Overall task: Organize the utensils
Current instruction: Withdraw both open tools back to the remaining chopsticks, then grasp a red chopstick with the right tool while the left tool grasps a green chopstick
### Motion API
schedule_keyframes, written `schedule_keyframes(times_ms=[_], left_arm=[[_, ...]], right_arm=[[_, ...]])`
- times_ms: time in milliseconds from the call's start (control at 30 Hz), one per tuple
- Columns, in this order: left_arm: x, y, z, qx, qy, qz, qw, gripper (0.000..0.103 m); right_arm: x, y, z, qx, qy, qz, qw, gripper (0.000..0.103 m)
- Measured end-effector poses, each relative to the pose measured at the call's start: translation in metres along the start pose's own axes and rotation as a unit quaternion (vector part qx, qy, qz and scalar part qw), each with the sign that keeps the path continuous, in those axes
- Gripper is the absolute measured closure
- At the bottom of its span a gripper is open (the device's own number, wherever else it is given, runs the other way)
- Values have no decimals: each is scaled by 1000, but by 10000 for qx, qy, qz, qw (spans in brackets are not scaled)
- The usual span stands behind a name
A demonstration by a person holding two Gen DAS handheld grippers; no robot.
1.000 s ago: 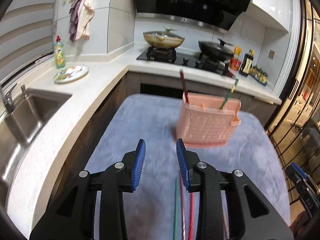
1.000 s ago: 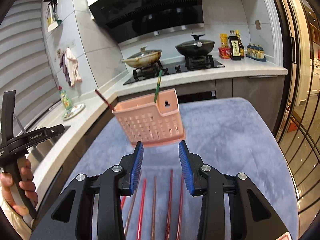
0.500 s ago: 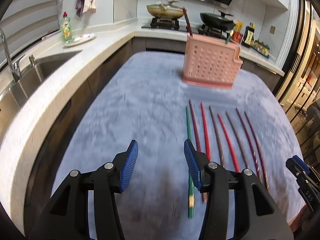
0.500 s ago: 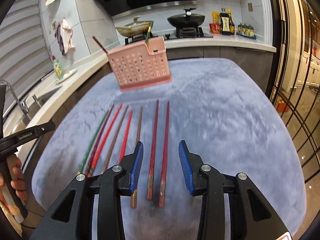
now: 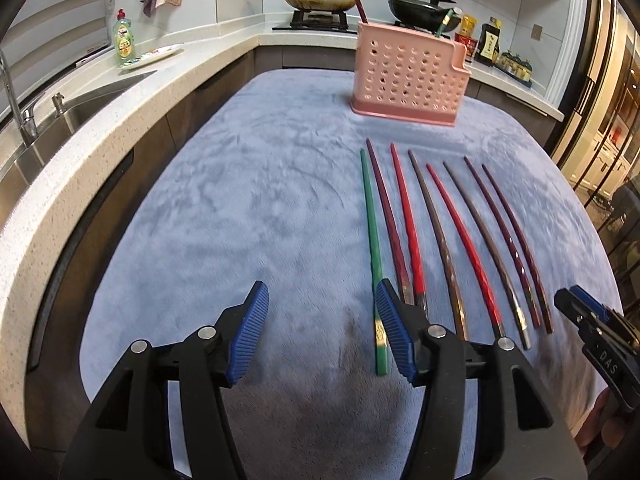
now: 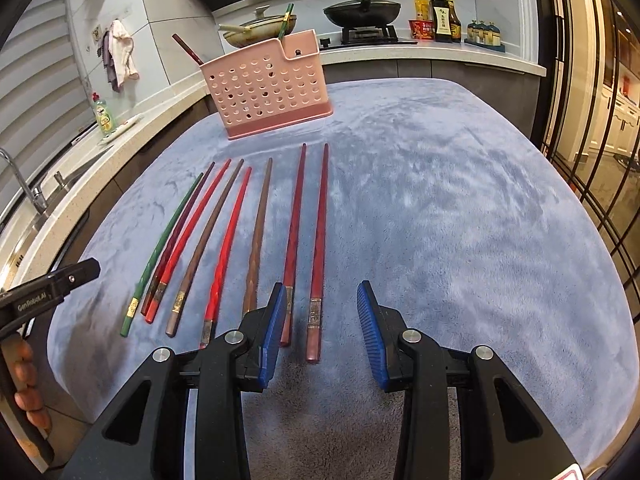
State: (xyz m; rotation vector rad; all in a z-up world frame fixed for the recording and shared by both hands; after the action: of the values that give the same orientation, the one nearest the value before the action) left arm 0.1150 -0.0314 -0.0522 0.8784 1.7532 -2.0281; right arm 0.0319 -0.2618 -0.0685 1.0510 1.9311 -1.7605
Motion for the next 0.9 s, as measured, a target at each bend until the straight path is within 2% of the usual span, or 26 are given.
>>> schedule_keyframes(times_ms=[167,400,667,900], left_arm=[[9,5,3,27,20,-108,9999,50],[15,9,6,20,40,-212,9998,49],[20,15,8,53,9,-305,9995,47],[23,19,7,103,-44,-382,9992,47]], right_arm=[[3,5,-3,41,-46,-49,10000,71],[10,19,-3,66,-61,-216,9997,89],[13,20,1,90,-50,-188,9998,96],[17,16,5,51,33,-161,9999,96]])
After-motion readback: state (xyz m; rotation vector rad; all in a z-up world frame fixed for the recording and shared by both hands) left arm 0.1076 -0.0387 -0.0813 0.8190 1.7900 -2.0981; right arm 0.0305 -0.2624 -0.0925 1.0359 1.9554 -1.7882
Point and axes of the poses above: each gripper's, at about its wrist camera, not at the fingertips, and y roughly the way its jaws point, z to its right, x to its underside, the point moved 5 cm from there along y, roughly the way its jaws point
